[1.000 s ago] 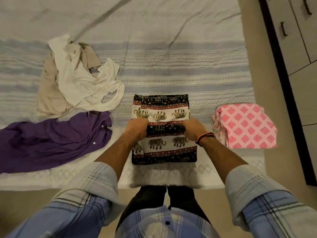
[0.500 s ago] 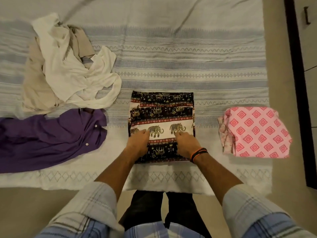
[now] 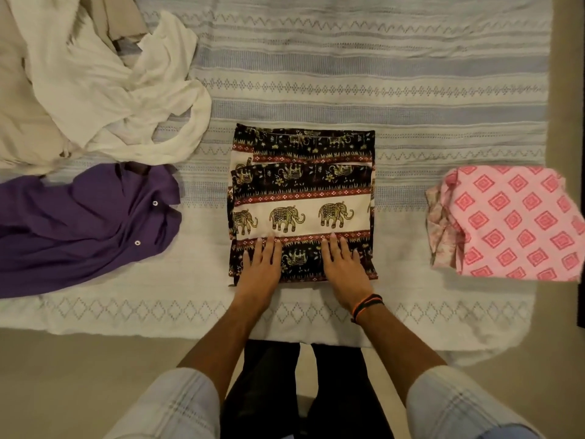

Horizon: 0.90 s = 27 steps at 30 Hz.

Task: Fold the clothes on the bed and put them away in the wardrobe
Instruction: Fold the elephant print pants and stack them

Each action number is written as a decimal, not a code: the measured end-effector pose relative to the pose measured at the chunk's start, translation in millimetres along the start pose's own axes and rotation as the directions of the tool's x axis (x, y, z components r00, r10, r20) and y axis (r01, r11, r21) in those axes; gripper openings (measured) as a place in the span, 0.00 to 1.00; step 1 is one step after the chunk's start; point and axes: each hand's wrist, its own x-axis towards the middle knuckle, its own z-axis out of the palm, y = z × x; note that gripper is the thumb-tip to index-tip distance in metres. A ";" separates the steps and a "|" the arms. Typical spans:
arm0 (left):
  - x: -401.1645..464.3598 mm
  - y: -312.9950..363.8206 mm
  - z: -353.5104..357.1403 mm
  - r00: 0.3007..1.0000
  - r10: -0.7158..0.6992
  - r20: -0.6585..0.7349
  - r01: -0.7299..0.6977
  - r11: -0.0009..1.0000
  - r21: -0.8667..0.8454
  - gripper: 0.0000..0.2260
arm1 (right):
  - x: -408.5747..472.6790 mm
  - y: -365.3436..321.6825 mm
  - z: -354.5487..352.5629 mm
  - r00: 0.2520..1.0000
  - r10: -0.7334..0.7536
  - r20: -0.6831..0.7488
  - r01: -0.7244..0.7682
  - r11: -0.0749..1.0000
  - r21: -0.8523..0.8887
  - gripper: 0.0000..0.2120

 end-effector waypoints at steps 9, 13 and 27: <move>-10.9 -9.9 -37.8 0.994 0.103 -0.033 -0.103 0.995 0.000 0.36 | -12.7 13.2 -25.7 0.993 -0.074 -0.097 0.077 0.996 0.035 0.28; -33.6 -7.9 -59.2 0.992 0.126 0.005 -0.126 0.992 0.019 0.29 | -29.4 15.4 -42.3 0.996 -0.084 -0.031 0.085 0.996 0.031 0.17; -15.8 -32.5 -157.1 0.989 0.016 -0.147 -0.025 0.998 -0.060 0.17 | -16.5 48.4 -142.8 0.989 0.049 -0.141 -0.017 0.976 0.215 0.16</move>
